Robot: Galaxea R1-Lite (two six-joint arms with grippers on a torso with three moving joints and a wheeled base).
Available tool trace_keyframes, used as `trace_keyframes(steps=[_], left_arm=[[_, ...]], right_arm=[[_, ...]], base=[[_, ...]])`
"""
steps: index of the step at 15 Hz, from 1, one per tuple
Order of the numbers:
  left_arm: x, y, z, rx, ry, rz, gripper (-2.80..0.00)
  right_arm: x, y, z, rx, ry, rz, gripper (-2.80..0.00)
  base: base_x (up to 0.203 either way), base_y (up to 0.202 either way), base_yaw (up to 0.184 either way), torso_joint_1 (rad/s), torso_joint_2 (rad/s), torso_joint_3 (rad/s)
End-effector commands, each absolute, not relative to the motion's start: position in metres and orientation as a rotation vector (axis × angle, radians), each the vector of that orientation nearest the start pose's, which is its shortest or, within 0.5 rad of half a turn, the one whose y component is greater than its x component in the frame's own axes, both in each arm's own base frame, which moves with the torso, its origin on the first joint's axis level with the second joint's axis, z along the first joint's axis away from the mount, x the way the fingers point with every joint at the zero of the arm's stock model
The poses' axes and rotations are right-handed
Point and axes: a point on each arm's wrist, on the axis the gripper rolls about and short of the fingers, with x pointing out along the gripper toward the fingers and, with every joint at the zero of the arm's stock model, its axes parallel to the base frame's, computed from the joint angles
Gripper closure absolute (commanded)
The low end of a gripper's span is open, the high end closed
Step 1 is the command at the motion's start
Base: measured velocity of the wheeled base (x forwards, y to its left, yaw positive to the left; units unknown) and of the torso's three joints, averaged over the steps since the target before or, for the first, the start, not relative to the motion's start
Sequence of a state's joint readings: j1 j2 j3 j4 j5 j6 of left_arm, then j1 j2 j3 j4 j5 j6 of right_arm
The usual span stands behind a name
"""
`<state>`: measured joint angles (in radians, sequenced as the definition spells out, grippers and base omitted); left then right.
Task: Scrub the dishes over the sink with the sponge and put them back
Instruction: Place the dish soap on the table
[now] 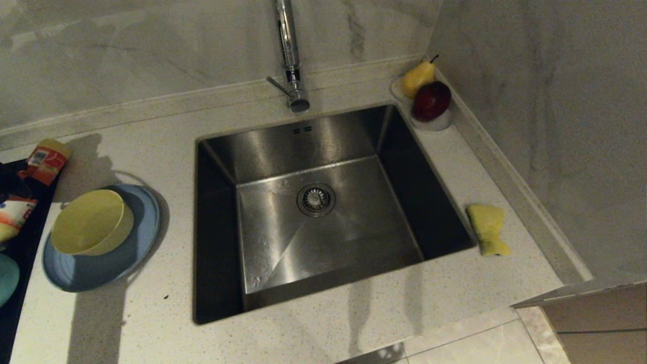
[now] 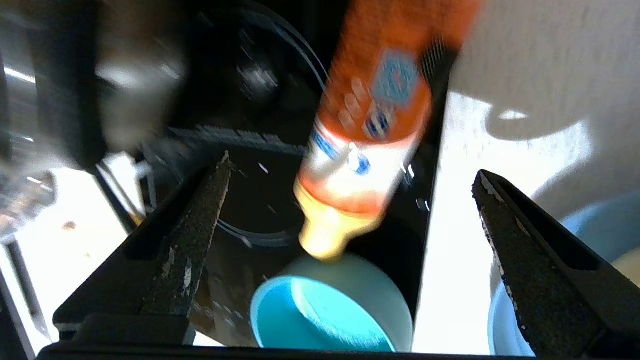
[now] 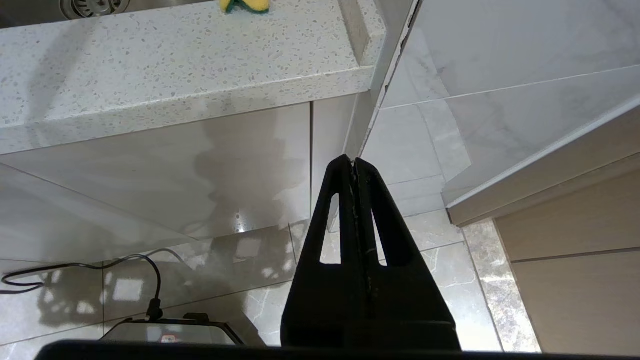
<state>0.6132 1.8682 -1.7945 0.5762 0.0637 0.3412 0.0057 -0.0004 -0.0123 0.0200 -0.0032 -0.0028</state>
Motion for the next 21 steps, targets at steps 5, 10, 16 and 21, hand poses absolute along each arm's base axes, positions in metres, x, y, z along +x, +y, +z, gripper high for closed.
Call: trace_keyframes(steps=[5,10,16,21], left_arm=[[0.301,0.214,0.261,0.165,0.825,0.493,-2.80],[0.306,0.217,0.245,0.140,0.892,0.469,-2.80],[0.308,0.218,0.243,0.132,0.893,0.465,-2.80],[0.309,0.219,0.242,0.122,0.888,0.450,-2.80]], right_arm=[[-0.024,0.000,0.077,-0.003,0.006,0.003,0.00],[-0.024,0.000,0.077,-0.003,0.006,0.003,0.00],[-0.024,0.000,0.077,-0.003,0.006,0.003,0.00],[-0.024,0.000,0.077,-0.003,0.006,0.003,0.00]], base=[[0.000,0.000,0.000,0.000,0.00,0.000],[0.000,0.000,0.000,0.000,0.00,0.000],[0.000,0.000,0.000,0.000,0.00,0.000],[0.000,0.000,0.000,0.000,0.00,0.000]])
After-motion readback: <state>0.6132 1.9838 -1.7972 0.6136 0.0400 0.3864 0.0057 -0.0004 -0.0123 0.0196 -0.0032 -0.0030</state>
